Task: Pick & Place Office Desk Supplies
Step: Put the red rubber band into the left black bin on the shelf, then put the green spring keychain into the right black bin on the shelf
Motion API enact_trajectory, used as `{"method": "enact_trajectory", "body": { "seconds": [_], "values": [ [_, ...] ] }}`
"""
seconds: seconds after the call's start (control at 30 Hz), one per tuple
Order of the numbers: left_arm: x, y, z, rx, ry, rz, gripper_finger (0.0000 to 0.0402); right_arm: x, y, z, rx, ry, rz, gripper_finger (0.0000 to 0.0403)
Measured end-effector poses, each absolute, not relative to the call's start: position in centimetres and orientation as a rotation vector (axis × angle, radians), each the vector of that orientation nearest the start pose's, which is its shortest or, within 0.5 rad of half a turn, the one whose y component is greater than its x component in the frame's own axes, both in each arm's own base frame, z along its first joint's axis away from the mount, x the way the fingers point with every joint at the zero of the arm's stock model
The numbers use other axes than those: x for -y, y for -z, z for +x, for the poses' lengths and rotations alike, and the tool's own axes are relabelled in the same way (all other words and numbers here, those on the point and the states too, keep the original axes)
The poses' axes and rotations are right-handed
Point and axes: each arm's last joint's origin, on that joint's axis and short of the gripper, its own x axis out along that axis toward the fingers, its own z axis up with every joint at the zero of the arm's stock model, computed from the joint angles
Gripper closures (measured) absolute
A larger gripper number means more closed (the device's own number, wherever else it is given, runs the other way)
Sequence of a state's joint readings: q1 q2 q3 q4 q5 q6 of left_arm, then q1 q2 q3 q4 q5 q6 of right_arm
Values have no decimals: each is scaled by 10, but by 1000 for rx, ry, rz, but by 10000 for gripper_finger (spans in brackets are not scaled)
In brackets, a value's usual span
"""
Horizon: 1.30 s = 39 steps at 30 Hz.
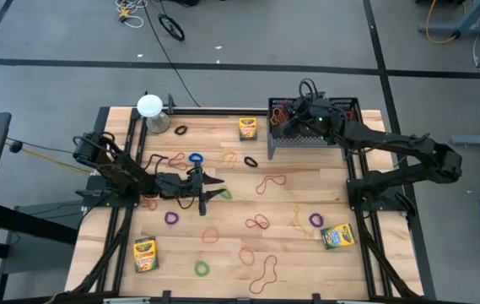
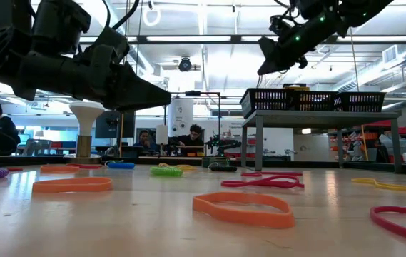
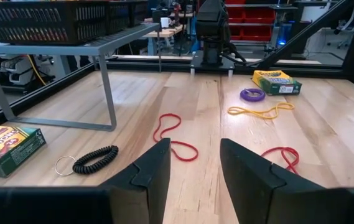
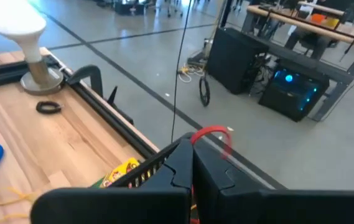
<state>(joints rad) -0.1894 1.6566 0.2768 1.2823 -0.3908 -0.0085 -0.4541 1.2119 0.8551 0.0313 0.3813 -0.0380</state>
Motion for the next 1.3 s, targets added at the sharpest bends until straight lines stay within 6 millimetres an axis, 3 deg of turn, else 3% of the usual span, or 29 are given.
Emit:
{"method": "enact_trajectory", "body": {
  "seconds": [0.33,0.67,0.87,0.97,1.07,1.3],
  "values": [
    [35,-128,240,-93,-202,19,255,129,-285,236,-400,822,-23,386],
    [35,-128,240,-92,-202,20,255,129,-280,234,-400,879,92,254],
    [35,-128,240,-92,-203,20,255,119,-302,230,-379,833,122,218],
    [35,-128,240,-95,-203,25,255,106,-314,227,-377,721,130,227],
    [35,-128,240,-99,-202,30,255,83,-317,226,-370,584,113,262],
    [35,-128,240,-100,-202,38,255,28,-267,233,-417,326,24,387]
  ]
}}
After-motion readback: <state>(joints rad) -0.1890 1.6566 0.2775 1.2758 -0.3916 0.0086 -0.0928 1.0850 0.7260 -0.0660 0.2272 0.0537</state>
